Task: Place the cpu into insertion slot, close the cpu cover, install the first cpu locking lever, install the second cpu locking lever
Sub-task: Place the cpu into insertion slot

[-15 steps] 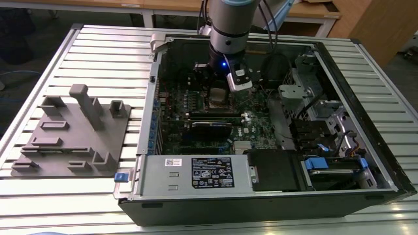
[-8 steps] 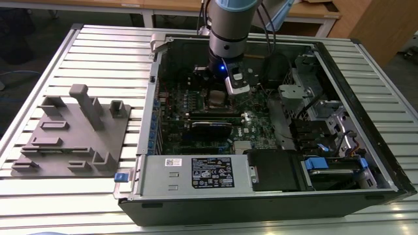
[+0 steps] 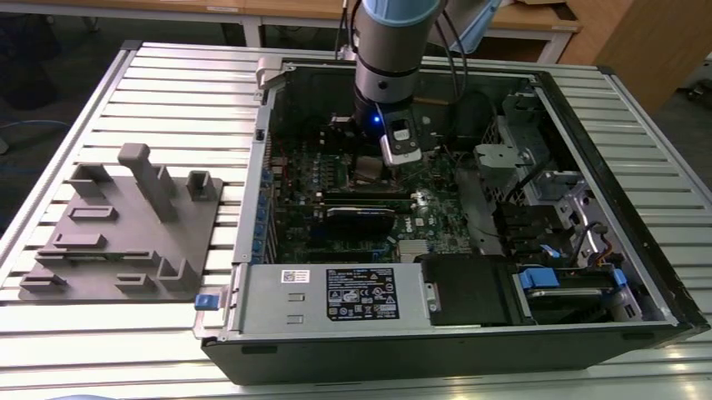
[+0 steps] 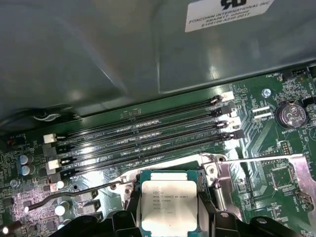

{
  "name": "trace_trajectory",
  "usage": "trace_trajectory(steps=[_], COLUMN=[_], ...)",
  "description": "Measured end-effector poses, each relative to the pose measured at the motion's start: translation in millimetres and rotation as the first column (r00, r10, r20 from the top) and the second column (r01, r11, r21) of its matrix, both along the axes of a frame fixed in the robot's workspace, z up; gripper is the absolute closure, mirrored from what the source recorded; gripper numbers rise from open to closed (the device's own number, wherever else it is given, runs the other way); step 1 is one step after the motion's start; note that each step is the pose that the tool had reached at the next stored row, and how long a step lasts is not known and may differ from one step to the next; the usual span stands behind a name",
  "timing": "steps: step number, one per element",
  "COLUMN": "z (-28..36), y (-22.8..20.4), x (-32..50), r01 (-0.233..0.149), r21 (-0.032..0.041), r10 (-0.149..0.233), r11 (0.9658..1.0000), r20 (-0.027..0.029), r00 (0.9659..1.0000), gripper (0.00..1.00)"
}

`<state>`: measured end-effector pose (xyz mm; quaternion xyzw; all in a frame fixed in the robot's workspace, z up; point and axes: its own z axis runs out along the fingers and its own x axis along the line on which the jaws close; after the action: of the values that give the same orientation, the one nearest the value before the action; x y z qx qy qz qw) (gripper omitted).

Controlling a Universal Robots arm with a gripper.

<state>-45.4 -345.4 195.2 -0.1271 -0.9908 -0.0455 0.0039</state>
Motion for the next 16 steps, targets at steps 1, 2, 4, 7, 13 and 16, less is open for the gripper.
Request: trace_trajectory(steps=[1,2,4,7,13,16], z=[0.0,-0.1,-0.2,0.0,7.6,12.9], y=[0.0,0.0,0.1,0.0,0.0,0.0], x=[-0.2,-0.4,-0.3,-0.3,-0.3,-0.4], r01=[0.005,0.015,0.04,0.079,0.121,0.13], r21=[0.0,0.0001,0.0006,0.0005,0.0005,0.0005], r10=[-0.005,-0.015,-0.04,-0.079,-0.121,-0.13], r11=[1.0,0.9999,0.9992,0.9969,0.9926,0.9915], r20=[0.0,0.0001,0.0002,0.0001,0.0001,0.0001], r00=[1.0,0.9999,0.9992,0.9969,0.9926,0.9915], gripper=[0.46,0.46,0.46,0.46,0.46,0.46])
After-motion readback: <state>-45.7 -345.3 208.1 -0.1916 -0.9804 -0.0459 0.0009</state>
